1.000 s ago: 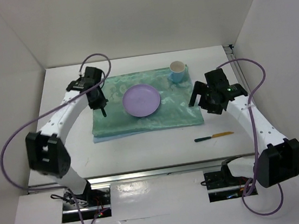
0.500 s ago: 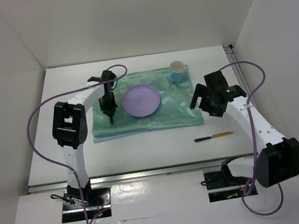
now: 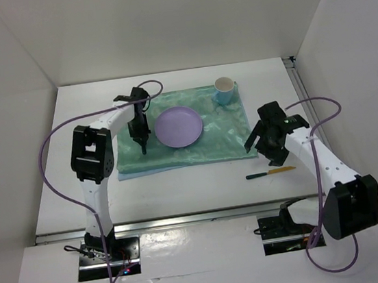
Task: Set the dinner table for one person
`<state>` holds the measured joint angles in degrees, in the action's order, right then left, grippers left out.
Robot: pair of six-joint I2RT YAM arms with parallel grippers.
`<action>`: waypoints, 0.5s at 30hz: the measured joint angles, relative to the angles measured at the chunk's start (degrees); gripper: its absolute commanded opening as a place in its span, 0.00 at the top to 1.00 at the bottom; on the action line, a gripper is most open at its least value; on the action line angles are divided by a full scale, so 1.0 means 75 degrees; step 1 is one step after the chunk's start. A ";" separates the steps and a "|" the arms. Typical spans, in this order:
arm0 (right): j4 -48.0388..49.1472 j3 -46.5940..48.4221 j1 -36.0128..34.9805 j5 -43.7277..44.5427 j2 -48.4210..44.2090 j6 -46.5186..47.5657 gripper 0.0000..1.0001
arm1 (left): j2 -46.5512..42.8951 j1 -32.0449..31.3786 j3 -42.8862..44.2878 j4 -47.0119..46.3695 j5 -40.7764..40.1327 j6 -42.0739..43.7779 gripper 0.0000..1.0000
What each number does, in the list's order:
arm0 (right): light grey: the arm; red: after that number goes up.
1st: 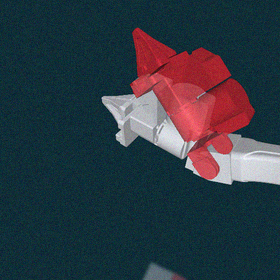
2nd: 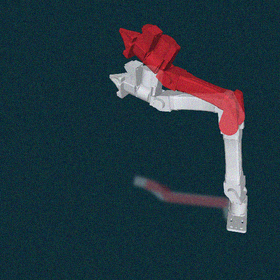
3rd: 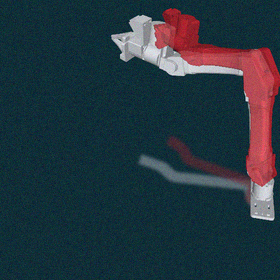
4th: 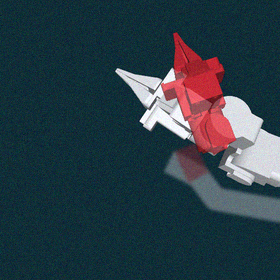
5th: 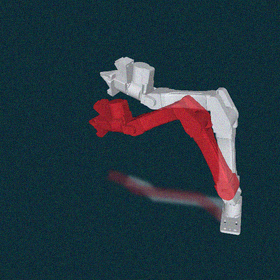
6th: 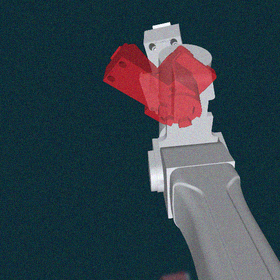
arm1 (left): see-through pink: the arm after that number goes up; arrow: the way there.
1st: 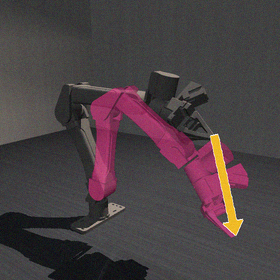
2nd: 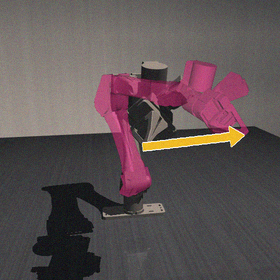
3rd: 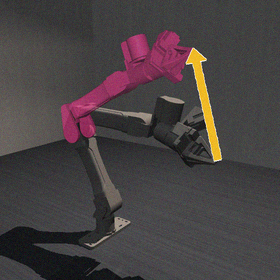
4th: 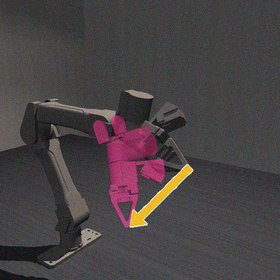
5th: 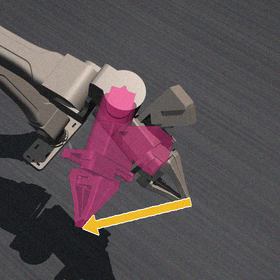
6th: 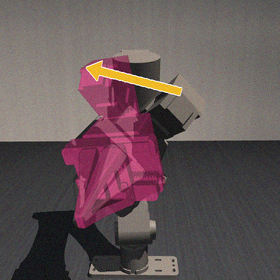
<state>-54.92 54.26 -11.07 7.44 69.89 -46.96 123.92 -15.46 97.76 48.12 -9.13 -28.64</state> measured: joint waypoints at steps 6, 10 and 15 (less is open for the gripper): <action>-0.0023 -0.0965 -0.0012 -0.0536 -0.0388 -0.1215 0.12 | 0.0000 -0.0012 0.0096 0.0050 -0.0122 -0.0020 0.40; -0.0035 -0.1408 -0.0041 -0.0548 -0.0388 -0.1909 0.13 | -0.0315 -0.0012 0.0114 0.0236 -0.0169 -0.0020 0.24; 0.0224 -0.1504 -0.0044 -0.0469 -0.0251 -0.2390 0.21 | -0.1614 -0.0026 0.0096 0.0364 -0.0256 -0.0035 0.24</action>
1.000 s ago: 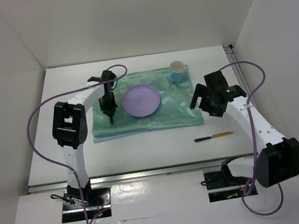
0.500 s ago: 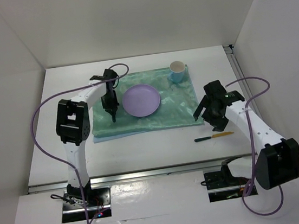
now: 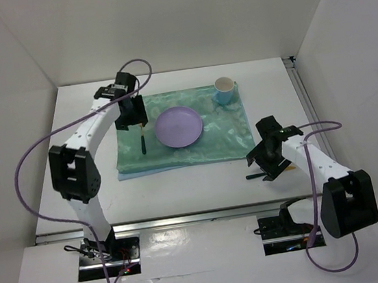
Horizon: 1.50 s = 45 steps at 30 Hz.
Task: Set the dinner table for one person
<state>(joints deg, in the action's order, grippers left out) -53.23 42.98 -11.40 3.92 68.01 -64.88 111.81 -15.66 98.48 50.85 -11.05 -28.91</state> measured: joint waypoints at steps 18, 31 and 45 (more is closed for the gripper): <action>0.1422 -0.0880 -0.0009 0.0038 0.1000 -0.0976 0.44 | -0.2751 -0.0055 -0.0921 -0.0315 -0.0003 -0.0204 0.24; 0.1183 -0.0720 -0.0009 0.0877 0.0915 -0.1046 0.94 | -0.2704 -0.0055 -0.0915 -0.0303 0.0058 -0.0207 0.24; 0.1953 0.3063 -0.0163 -0.0600 0.2305 0.5141 1.00 | -0.2620 -0.0038 -0.0562 -0.0160 0.0160 -0.0361 0.25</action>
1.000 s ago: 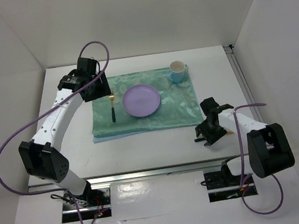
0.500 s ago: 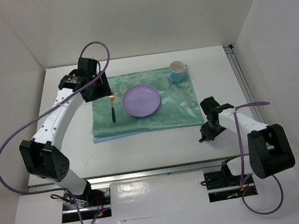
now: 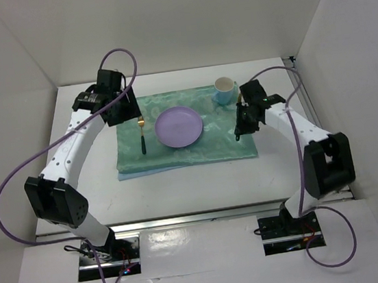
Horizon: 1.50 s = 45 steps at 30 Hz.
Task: Set the dinner table for one person
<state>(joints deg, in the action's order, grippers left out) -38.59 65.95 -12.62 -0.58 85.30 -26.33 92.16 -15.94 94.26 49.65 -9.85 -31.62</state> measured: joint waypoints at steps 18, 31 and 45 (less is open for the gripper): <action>-0.0050 0.1201 -0.0536 -0.0472 0.2702 0.1670 1.00 | 0.0085 0.0055 0.0073 -0.0015 0.0099 -0.0003 0.27; -0.0166 0.1664 -0.0536 0.0035 0.3421 0.1402 0.00 | 0.0087 0.0117 0.0026 -0.0020 0.0099 0.0020 0.27; -0.0903 0.2177 0.0047 0.1402 0.0047 0.0015 0.00 | -0.0210 0.0256 -0.0143 -0.0064 0.0568 0.0460 0.27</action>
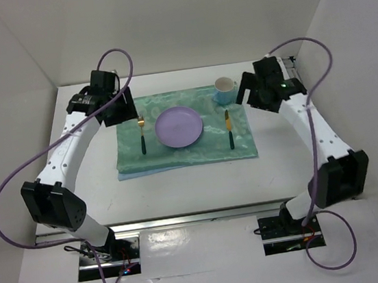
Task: Set the dinner table for one person
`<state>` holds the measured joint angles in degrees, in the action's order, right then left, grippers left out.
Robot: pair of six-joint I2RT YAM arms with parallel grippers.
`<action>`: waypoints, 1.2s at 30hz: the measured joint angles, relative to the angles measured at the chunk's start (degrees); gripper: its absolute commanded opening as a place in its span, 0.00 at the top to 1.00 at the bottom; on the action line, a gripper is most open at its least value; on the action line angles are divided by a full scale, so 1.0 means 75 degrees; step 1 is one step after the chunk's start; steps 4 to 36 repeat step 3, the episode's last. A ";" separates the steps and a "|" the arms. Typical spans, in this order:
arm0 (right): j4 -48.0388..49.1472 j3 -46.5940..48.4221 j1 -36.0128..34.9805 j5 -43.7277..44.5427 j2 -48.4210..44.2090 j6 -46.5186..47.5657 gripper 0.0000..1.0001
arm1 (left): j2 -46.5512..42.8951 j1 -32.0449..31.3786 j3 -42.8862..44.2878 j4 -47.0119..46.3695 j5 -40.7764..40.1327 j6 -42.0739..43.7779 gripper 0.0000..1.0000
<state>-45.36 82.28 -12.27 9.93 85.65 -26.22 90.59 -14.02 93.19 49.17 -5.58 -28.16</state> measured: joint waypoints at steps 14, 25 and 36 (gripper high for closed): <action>-0.0044 -0.0294 0.0300 0.0265 -0.0953 -0.0201 0.00 | -0.0114 0.0026 -0.0012 0.0012 0.0119 0.0111 0.27; -0.0044 -0.0294 0.0300 0.0265 -0.0953 -0.0201 0.00 | -0.0114 0.0026 -0.0012 0.0012 0.0119 0.0111 0.27; -0.0044 -0.0294 0.0300 0.0265 -0.0953 -0.0201 0.00 | -0.0114 0.0026 -0.0012 0.0012 0.0119 0.0111 0.27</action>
